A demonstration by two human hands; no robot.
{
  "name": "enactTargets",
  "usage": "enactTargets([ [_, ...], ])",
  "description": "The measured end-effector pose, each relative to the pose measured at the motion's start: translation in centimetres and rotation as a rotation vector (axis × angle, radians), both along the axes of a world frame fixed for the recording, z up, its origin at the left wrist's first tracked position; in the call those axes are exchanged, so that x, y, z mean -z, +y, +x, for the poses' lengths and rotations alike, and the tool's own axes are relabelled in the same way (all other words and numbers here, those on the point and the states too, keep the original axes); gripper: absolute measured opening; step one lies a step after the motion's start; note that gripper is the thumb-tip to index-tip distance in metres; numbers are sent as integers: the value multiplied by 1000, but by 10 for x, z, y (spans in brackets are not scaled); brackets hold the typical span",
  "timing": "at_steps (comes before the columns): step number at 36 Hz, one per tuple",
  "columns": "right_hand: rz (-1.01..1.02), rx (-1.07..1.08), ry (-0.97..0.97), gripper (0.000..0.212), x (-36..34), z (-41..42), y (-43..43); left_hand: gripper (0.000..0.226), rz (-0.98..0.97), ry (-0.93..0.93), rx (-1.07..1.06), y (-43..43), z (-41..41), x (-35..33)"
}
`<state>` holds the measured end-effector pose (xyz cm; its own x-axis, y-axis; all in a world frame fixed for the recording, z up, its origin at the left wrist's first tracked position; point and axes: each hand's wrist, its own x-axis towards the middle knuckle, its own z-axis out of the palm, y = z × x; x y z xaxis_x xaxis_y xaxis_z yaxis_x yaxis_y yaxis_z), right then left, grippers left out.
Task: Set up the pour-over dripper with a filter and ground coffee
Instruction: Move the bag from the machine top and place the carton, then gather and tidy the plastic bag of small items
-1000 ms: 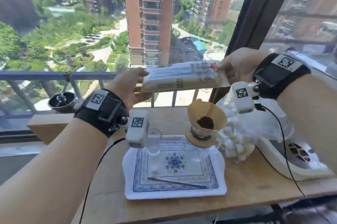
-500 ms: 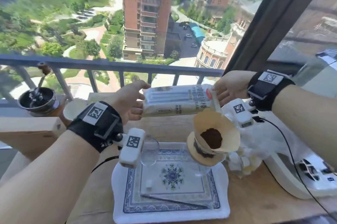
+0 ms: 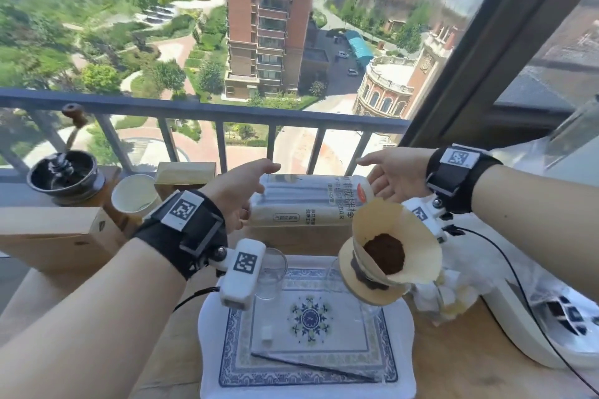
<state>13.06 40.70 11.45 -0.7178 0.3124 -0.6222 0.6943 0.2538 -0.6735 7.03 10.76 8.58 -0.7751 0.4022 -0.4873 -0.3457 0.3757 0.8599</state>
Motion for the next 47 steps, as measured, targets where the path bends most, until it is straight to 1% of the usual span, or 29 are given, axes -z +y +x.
enactTargets([
  [3,-30,-23,-52,88,13,-2,-5,54,3,-21,-16,-3,2,8],
  [5,-39,-48,-92,92,22,-3,-11,51,3,-30,-30,-8,2,15],
  [9,-39,-97,-142,92,30,-6,-20,49,7,-41,-60,-17,1,24],
  [14,6,-118,-147,89,34,-10,-23,34,7,-23,-52,-22,2,22],
  [16,23,-114,-143,87,34,-12,-25,37,15,-14,-63,-25,1,20],
  [19,84,-110,-129,82,33,-15,-31,54,17,7,-56,-29,-1,22],
  [23,171,-127,-101,72,31,-15,-34,45,21,94,-64,-31,2,21],
  [26,241,-165,-86,67,25,-16,-36,44,25,163,-49,-34,4,17],
  [29,309,-188,-51,58,16,-17,-42,43,29,182,-76,-37,5,11],
  [32,361,-210,-22,53,4,-17,-49,42,75,227,-96,-36,6,1],
  [35,433,-224,-22,52,-6,-17,-56,41,107,287,-68,-32,9,-9],
  [38,500,-209,22,41,-11,-21,-65,36,137,348,-41,-26,15,-19],
  [41,507,-191,102,28,-12,-23,-70,30,188,372,-56,-20,24,-25],
  [44,493,-186,173,19,-10,-20,-73,29,159,341,-80,-14,31,-25],
  [46,453,-155,175,20,-6,-18,-76,28,127,311,-84,-11,36,-23],
  [47,380,-123,153,24,-4,-18,-76,28,114,301,-80,-10,38,-21],
])
